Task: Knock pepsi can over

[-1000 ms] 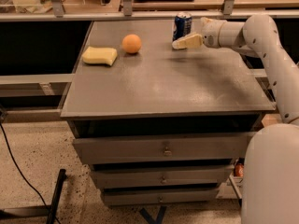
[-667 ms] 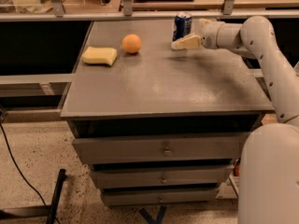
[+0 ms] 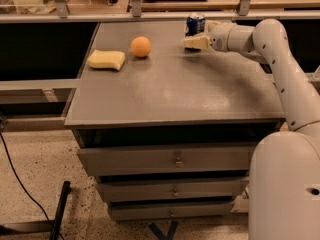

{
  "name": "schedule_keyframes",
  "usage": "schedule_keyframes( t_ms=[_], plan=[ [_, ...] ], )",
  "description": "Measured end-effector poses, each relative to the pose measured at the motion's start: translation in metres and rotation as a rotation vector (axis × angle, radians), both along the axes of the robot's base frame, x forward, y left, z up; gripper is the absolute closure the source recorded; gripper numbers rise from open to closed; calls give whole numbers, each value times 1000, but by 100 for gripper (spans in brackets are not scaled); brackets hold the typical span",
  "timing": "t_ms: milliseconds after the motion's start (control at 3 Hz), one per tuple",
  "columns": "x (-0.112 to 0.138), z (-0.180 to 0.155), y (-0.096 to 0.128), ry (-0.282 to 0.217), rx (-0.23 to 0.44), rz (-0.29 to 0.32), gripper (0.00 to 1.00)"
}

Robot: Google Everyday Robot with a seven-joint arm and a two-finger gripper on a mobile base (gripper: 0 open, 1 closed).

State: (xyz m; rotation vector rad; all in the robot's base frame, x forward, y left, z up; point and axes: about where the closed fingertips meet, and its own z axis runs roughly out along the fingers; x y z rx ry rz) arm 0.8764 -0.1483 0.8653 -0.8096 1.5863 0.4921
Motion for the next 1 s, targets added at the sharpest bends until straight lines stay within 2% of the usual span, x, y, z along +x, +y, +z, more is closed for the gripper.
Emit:
schedule_keyframes(
  t_ms=[667, 1000],
  plan=[
    [0, 5, 1, 1, 12, -8, 68],
    [-17, 11, 1, 63, -66, -3, 93]
  ],
)
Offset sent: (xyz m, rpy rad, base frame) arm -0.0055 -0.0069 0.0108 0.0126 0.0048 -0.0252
